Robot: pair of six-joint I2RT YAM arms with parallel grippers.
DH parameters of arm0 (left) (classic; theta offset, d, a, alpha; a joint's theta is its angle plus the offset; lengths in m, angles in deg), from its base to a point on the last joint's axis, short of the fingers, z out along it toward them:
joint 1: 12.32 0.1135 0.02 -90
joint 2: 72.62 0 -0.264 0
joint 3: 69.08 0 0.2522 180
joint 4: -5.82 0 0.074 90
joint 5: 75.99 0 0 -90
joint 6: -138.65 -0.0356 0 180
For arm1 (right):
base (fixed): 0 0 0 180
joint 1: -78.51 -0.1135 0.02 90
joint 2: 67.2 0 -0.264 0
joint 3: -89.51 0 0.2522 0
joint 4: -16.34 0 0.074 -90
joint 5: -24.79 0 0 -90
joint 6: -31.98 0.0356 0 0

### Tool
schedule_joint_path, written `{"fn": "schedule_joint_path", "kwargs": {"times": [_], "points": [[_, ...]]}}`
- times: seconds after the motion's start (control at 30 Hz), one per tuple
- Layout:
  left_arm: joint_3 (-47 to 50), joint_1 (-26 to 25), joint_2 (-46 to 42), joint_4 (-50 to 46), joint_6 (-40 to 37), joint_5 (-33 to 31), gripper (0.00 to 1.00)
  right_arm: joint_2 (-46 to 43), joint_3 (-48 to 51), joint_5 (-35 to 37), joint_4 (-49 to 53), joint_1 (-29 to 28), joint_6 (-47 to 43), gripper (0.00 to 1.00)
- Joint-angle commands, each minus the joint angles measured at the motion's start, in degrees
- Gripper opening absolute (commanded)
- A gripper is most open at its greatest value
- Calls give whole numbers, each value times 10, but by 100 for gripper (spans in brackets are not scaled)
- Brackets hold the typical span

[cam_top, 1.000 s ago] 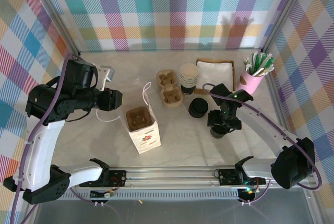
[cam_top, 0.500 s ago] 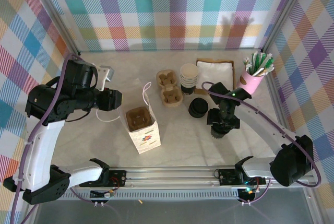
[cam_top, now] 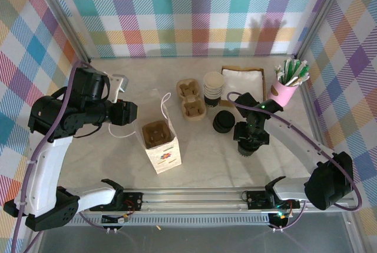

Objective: Pack the takeout coffee

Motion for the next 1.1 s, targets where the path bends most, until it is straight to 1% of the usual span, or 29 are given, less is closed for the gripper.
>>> {"fn": "schedule_joint_path", "kwargs": {"times": [0.0, 0.27, 0.6, 0.73, 0.87, 1.07], "points": [[-11, 5, -3, -4, -7, -6, 45, 6, 10, 5, -5, -3, -1, 80], [-12, 5, 1, -5, -7, -9, 45, 14, 17, 1, -13, -3, -11, 78], [-19, 5, 6, -9, -12, -10, 45, 19, 32, -19, -18, -3, -30, 79], [-17, 5, 6, -8, -11, -7, 45, 11, 45, -29, -16, -1, -40, 79], [-17, 5, 6, -6, -12, -7, 45, -2, 61, -47, -15, 7, -47, 81], [-16, 5, 3, -9, -11, -5, 45, -24, 68, -67, -15, 21, -61, 82]]}}
